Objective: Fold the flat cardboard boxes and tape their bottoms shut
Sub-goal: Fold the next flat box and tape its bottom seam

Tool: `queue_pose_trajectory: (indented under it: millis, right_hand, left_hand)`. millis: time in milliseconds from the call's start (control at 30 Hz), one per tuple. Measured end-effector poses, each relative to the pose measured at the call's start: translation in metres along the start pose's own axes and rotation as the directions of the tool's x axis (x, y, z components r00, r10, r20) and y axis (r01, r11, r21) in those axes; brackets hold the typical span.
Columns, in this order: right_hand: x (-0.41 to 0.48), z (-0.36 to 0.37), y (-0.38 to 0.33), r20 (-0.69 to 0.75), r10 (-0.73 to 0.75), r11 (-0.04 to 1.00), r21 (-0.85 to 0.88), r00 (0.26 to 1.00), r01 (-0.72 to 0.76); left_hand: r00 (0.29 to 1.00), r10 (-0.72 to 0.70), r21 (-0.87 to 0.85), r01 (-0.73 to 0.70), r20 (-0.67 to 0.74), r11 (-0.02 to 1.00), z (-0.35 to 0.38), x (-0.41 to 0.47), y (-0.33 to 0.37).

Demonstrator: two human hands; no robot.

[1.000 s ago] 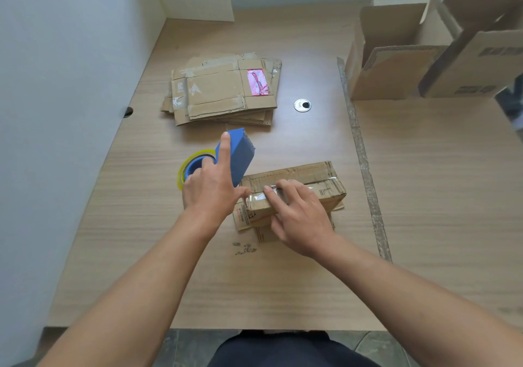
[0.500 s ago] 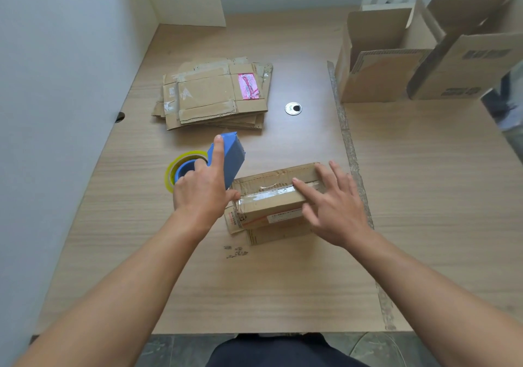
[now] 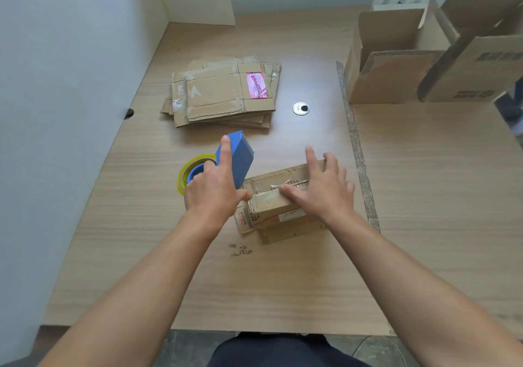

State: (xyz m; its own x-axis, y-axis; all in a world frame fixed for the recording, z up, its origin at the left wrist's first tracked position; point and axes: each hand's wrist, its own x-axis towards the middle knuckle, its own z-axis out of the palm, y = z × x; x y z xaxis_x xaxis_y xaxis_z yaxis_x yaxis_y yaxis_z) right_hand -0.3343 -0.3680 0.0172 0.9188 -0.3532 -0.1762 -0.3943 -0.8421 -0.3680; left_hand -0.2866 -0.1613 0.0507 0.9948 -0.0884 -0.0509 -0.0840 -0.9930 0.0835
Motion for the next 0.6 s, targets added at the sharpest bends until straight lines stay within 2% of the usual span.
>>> queue_pose_trajectory:
  millis: [100,233,333,467,600]
  right_hand:
    - [0.010,0.001,-0.017,0.061,0.118,0.989,-0.097,0.991,-0.112]
    - [0.016,0.004,-0.023,0.041,0.129,0.981,-0.151,0.991,-0.121]
    - [0.021,0.000,-0.015,0.041,0.088,0.993,-0.078,0.995,-0.085]
    - [0.027,-0.006,-0.001,0.057,-0.038,0.999,0.025,0.998,0.036]
    - [0.035,-0.018,0.028,0.026,-0.112,0.950,0.297,0.993,0.099]
  left_hand:
    - [1.000,0.011,0.015,-0.011,-0.010,1.000,0.001,0.001,0.000]
    - [1.000,0.011,0.009,-0.011,-0.017,1.000,0.002,0.005,0.001]
    - [1.000,0.003,-0.022,-0.003,0.000,1.000,0.001,0.007,0.000]
    - [1.000,-0.001,-0.061,0.002,0.015,0.998,0.002,0.006,-0.003]
    - [0.999,-0.003,-0.080,0.005,0.034,0.997,0.002,0.007,-0.005]
